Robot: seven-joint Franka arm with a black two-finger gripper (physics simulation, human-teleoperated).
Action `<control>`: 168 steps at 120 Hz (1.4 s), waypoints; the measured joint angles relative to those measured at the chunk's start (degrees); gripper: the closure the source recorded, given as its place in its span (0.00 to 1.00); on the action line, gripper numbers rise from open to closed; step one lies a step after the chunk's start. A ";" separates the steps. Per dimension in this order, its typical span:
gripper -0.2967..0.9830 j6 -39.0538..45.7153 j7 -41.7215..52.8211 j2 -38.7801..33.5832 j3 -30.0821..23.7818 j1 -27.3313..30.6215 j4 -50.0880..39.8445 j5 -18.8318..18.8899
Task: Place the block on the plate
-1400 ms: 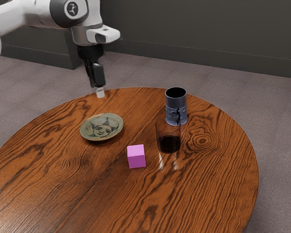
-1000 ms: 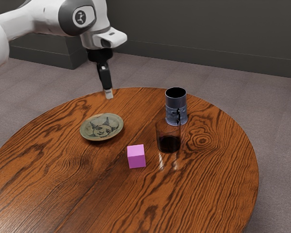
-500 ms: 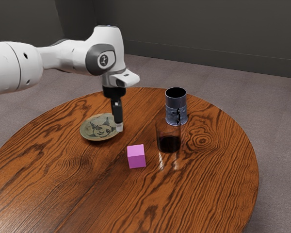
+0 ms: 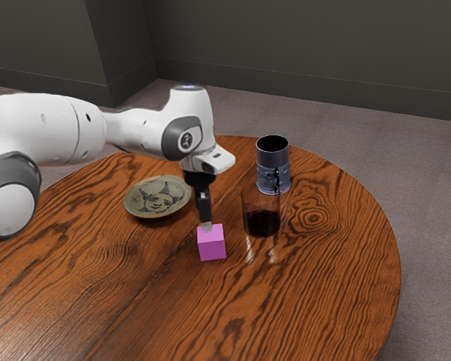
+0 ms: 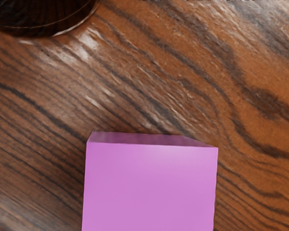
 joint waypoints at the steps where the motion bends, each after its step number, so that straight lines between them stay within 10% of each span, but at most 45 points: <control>1: 0.23 0.12 0.01 0.08 -0.09 0.02 -0.01 0.00; 78: 0.23 4.84 -0.30 7.17 -2.83 2.27 -0.21 -0.22; 125: 0.58 6.71 -2.42 6.74 -3.49 2.32 -0.30 1.20; 168: 0.57 6.74 -4.40 -1.15 -3.48 1.72 -2.07 1.69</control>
